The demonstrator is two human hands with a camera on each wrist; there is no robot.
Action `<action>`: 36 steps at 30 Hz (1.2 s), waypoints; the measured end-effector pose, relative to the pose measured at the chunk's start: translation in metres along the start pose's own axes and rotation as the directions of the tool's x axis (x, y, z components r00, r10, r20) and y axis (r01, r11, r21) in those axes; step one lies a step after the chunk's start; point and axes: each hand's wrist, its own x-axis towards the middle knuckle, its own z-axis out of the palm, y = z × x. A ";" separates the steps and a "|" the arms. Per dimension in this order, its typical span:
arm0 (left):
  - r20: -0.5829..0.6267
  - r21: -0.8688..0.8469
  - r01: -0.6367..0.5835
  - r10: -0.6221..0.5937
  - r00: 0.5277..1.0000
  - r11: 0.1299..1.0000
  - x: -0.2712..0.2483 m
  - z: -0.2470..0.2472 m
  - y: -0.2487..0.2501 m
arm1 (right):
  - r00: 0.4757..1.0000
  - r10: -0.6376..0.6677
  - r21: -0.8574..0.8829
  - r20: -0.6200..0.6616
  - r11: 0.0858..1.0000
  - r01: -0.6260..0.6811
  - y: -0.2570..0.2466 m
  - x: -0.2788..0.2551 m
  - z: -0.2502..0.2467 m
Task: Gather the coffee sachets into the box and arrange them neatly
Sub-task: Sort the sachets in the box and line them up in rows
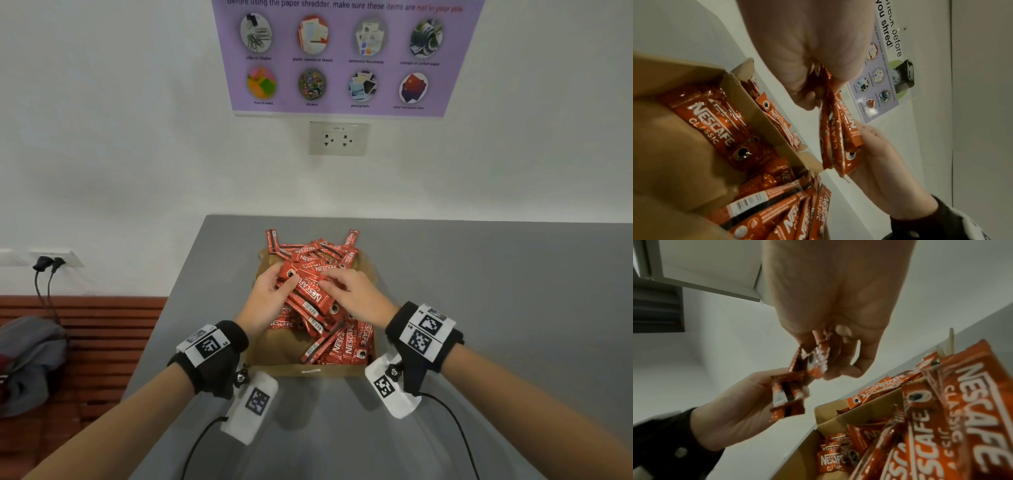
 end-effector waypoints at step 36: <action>-0.094 -0.380 0.036 -0.078 0.993 0.924 0.011 0.006 0.010 | 0.998 0.064 -0.152 -0.017 0.986 -0.065 -0.043 0.025 0.041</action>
